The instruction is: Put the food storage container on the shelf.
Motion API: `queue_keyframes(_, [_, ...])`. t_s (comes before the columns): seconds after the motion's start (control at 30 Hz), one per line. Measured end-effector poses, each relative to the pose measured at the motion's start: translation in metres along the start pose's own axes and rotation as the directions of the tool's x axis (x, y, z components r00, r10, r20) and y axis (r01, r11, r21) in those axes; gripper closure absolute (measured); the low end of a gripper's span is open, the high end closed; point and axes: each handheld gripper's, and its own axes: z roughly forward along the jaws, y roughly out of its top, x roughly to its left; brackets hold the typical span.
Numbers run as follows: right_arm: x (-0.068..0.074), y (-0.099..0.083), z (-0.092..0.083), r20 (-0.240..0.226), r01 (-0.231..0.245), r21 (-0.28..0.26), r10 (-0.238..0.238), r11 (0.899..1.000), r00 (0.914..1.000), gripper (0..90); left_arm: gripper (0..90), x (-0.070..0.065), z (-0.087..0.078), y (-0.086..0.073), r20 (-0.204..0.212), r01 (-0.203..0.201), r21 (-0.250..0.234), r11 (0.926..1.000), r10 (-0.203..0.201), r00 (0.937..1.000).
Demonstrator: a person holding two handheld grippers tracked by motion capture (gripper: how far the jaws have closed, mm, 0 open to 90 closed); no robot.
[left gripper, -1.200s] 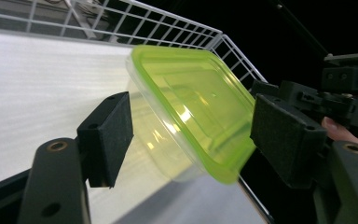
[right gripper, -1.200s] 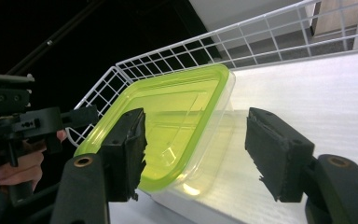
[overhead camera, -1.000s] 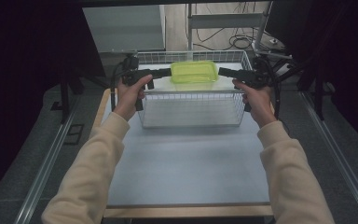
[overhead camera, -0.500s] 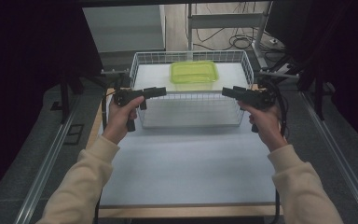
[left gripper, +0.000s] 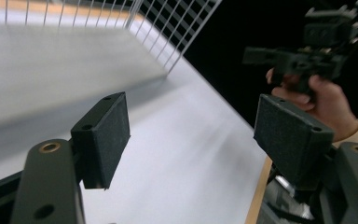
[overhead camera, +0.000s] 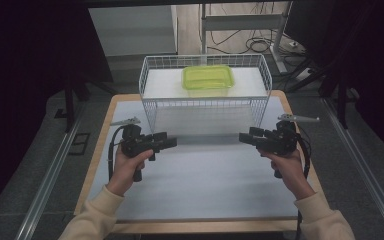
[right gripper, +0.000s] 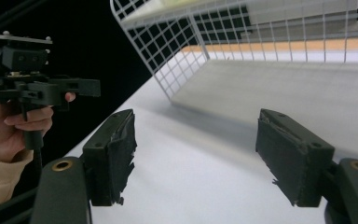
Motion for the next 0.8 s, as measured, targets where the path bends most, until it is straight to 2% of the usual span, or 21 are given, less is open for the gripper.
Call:
queue_keyframes(0.1, [0.001,-0.015,-0.002,-0.005,0.014,0.016,-0.014,1.0,0.9999,27.8,26.4,0.004,0.001,-0.018,0.002,0.005,0.028,0.9996,-0.005,1.0])
queue_keyframes(0.23, [-0.002,-0.039,-0.001,-0.021,-0.003,0.052,0.004,0.999,0.9998,27.0,26.4,0.008,0.002,-0.04,0.001,0.019,0.065,0.9977,-0.019,0.9998])
queue_keyframes(0.4, [-0.01,-0.072,0.0,-0.005,-0.001,0.109,0.001,0.994,1.0,25.8,26.4,0.011,0.004,-0.063,0.001,0.033,0.106,0.9938,-0.033,0.9995])
queue_keyframes(0.5, [-0.014,-0.081,0.001,-0.001,-0.002,0.137,0.002,0.991,1.0,24.8,26.4,0.013,0.006,-0.073,-0.008,0.042,0.125,0.9913,-0.041,0.9991])
queue_keyframes(0.63, [-0.017,-0.094,0.001,-0.004,-0.023,0.129,0.024,0.991,0.9997,25.0,26.4,0.014,0.008,-0.085,-0.018,0.053,0.15,0.9873,-0.051,0.9986])
queue_keyframes(0.67, [-0.017,-0.097,0.002,-0.005,-0.027,0.143,0.028,0.989,0.9996,24.9,26.4,0.015,0.008,-0.087,-0.019,0.051,0.159,0.986,-0.049,0.9986])
queue_keyframes(0.8, [-0.017,-0.103,0.004,0.006,-0.008,0.161,0.007,0.987,1.0,24.3,26.4,0.017,0.01,-0.091,-0.021,0.056,0.179,0.9822,-0.053,0.9984])
